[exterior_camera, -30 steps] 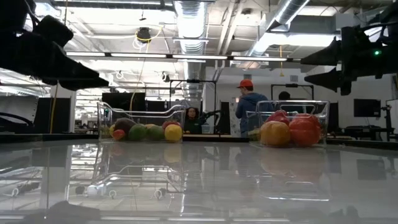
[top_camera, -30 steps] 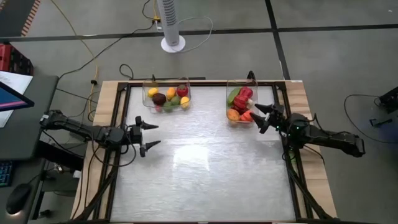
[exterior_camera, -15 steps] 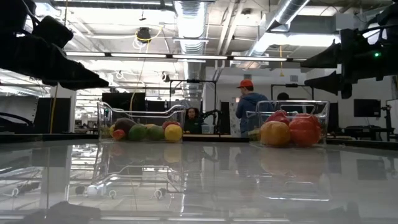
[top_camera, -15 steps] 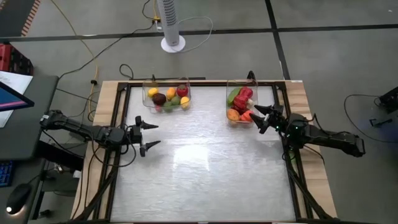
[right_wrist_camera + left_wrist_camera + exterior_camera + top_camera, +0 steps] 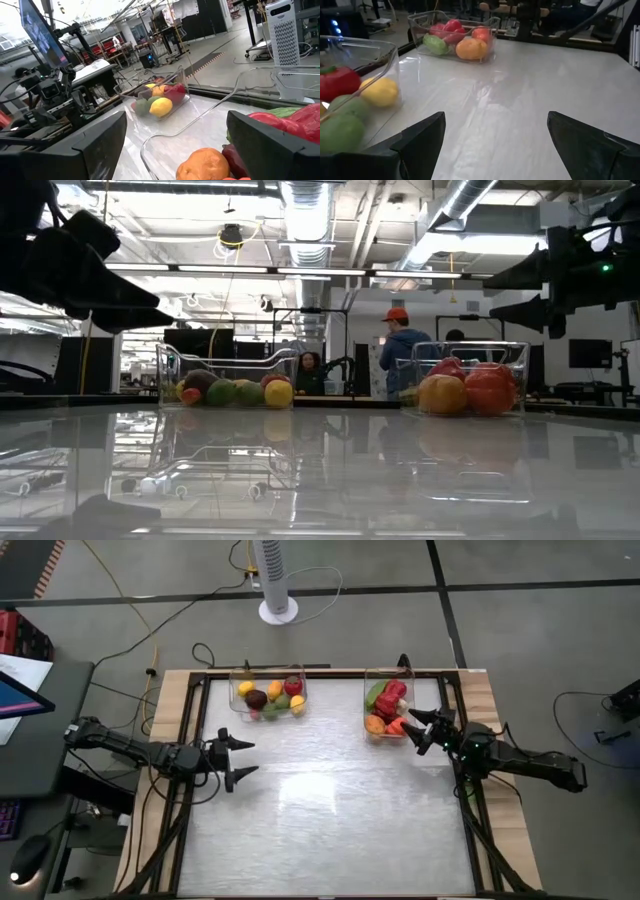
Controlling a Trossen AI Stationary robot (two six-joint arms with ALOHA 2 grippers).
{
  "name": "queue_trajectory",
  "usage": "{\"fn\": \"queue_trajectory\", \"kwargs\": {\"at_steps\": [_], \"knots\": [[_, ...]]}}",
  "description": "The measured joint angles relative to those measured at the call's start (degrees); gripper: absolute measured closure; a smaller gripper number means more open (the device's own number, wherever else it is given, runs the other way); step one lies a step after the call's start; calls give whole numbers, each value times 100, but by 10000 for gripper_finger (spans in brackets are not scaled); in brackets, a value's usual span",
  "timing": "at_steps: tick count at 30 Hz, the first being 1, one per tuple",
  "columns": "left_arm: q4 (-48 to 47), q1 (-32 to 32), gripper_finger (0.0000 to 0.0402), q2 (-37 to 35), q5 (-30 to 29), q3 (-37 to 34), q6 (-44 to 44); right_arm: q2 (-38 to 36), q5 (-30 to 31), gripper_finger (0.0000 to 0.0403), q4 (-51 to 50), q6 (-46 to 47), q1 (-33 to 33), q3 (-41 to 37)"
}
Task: Sort produce into baskets
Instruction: Return to Home Position
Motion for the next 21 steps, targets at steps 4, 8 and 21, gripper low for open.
{"fn": "queue_trajectory", "kwargs": {"at_steps": [4, 8, 21], "knots": [[0, 0, 63, 0, 0, 0, 76, 0, -1, 33, -5, 0, 0, -2], [0, 0, 63, -1, 0, -4, 73, 0, 0, 33, -7, 0, 0, -2], [0, 0, 63, 0, 0, -9, 67, 0, 0, 33, -9, 2, 0, -2]]}}
